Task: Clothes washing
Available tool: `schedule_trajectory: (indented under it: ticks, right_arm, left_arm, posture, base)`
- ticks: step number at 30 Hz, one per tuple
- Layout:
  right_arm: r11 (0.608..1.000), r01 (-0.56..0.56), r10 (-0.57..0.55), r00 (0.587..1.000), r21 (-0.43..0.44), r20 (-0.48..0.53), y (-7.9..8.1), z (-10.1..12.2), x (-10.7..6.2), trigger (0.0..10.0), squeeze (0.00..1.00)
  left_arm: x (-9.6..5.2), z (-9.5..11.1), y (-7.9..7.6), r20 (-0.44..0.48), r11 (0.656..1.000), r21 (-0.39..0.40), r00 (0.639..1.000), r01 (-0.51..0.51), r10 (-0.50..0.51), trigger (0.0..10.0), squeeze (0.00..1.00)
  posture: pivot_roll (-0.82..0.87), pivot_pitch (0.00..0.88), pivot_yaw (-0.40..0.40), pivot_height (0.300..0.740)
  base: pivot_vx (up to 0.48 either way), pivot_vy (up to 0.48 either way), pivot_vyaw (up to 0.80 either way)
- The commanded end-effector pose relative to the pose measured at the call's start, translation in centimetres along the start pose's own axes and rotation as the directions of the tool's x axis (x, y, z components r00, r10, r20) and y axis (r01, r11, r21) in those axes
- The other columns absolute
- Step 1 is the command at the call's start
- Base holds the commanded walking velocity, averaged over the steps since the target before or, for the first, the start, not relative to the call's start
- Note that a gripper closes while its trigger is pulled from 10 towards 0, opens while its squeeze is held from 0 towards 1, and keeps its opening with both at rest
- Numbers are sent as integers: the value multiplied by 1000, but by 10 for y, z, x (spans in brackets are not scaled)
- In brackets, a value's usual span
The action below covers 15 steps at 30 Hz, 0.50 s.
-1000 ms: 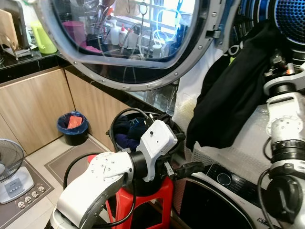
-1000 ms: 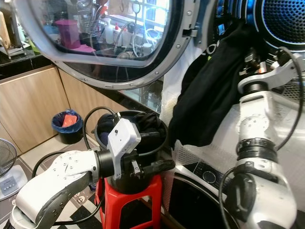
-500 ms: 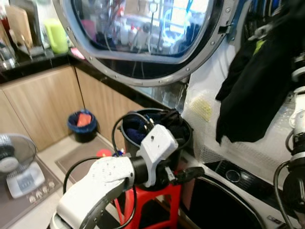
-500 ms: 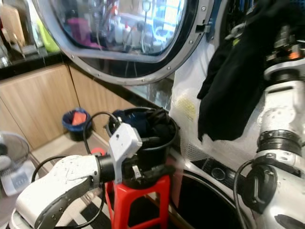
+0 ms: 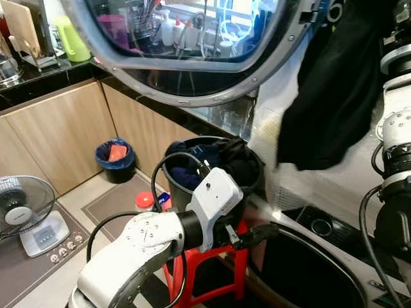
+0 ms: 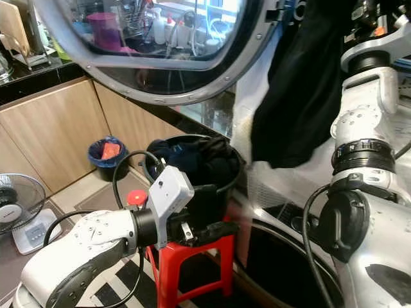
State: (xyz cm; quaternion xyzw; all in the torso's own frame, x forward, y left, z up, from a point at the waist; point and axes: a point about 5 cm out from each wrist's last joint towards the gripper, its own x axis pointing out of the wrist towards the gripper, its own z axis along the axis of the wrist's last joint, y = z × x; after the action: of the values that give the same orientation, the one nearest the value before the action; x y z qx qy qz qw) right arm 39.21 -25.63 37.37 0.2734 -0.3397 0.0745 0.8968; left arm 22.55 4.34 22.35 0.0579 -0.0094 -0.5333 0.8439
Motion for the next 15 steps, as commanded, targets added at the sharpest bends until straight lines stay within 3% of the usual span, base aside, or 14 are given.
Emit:
schedule_trajectory:
  ticks: [1,15]
  right_arm:
    - [1000,-19,18,998,9,61,8,13,7,10000,0]
    - [998,-9,3,995,61,102,-4,20,3,10000,0]
  left_arm:
    - [-1,0,-2,-12,1000,6,1000,-2,2,10000,0]
    - [-2,0,-2,-15,1000,-4,1000,-12,12,10000,0]
  posture:
    - [103,58,-75,740]
    - [101,53,-75,740]
  base:
    - [0,0,0]
    - [0,0,0]
